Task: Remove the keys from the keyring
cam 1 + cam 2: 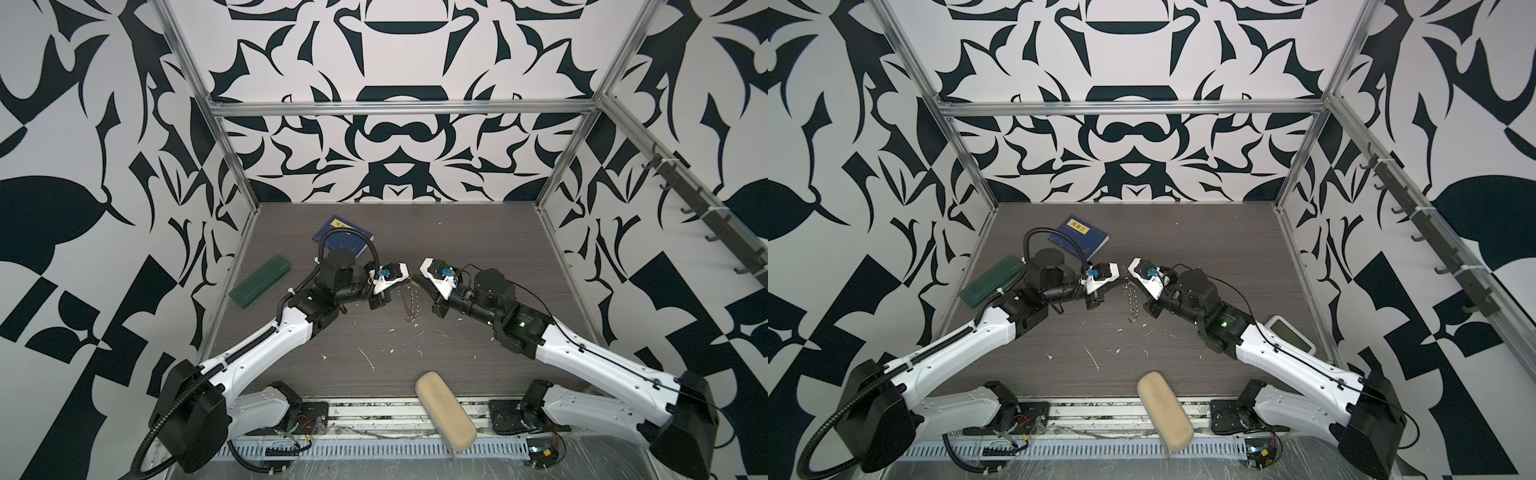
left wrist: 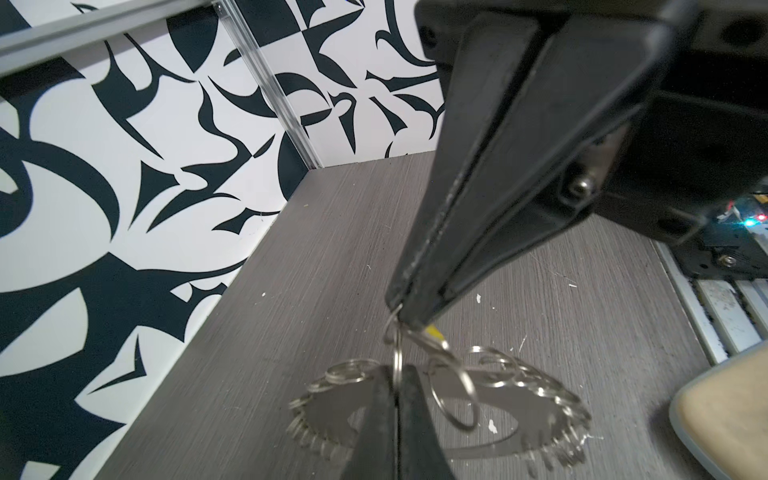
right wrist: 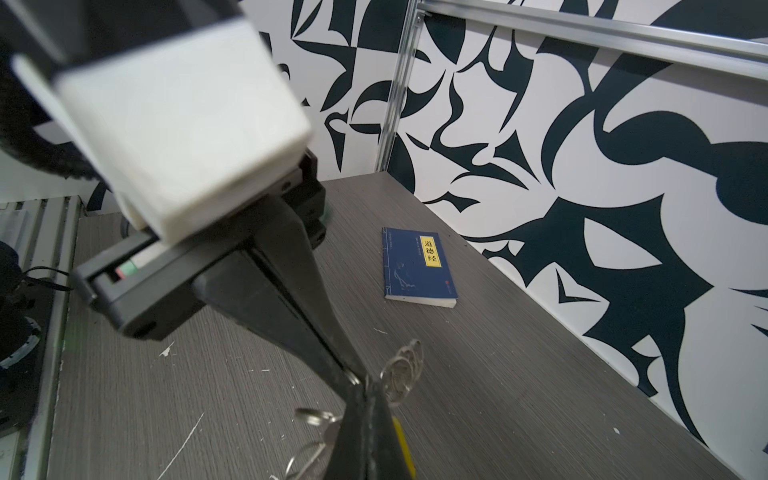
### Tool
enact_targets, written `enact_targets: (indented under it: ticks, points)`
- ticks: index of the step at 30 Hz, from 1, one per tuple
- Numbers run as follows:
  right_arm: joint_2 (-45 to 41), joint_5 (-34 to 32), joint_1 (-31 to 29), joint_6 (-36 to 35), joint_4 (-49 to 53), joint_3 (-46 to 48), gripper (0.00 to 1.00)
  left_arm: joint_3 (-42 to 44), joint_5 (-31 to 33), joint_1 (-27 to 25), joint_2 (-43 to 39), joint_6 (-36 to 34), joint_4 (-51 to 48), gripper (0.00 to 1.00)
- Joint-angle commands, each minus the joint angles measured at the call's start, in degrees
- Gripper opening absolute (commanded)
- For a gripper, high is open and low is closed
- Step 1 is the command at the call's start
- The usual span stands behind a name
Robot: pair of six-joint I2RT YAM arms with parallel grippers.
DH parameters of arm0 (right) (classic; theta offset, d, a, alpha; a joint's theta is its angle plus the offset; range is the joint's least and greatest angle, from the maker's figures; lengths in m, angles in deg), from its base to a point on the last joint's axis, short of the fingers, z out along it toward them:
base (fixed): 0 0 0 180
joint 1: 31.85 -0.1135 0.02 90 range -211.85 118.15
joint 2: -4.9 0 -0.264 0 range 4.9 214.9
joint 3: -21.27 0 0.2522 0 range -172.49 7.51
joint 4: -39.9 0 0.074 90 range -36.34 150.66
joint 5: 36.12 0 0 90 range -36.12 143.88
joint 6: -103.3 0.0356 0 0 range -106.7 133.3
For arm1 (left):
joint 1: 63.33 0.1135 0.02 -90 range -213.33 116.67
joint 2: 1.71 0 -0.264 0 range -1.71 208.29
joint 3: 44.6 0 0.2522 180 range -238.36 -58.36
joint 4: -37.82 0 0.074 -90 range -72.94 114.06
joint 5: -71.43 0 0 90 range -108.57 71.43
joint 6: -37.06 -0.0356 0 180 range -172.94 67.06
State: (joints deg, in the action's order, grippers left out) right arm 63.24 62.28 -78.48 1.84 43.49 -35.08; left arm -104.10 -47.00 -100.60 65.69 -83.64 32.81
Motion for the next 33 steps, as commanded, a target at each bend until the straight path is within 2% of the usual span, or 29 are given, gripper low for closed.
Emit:
enact_targets:
  ticks: [1,7,12,17,24,28,33]
  points:
    - [-3.6,1.9,1.5,2.0,-0.7,0.4,0.00,-1.7,1.2,0.7,-1.8,-3.0,-1.9,0.00]
    - [-4.4,4.1,2.6,3.8,0.3,1.7,0.00,-4.3,-4.9,2.8,-1.3,0.3,-2.8,0.00]
    - [-4.9,4.6,2.7,3.8,0.5,1.9,0.00,-4.9,-7.2,3.5,-0.8,1.5,-1.3,0.00]
    - [-5.6,5.7,2.7,4.1,0.8,2.4,0.00,-2.2,-11.1,5.4,-1.0,7.8,10.1,0.00]
    - [-5.9,7.0,2.7,5.2,1.2,2.3,0.00,-1.2,-18.6,6.9,0.4,14.7,20.8,0.00]
    - [-6.3,7.0,2.7,4.9,2.2,1.7,0.13,-1.1,-19.1,7.4,0.5,15.4,22.7,0.00]
    - [-7.4,7.0,3.0,3.9,3.5,1.0,0.14,-2.1,-20.5,7.7,0.9,14.9,21.8,0.00]
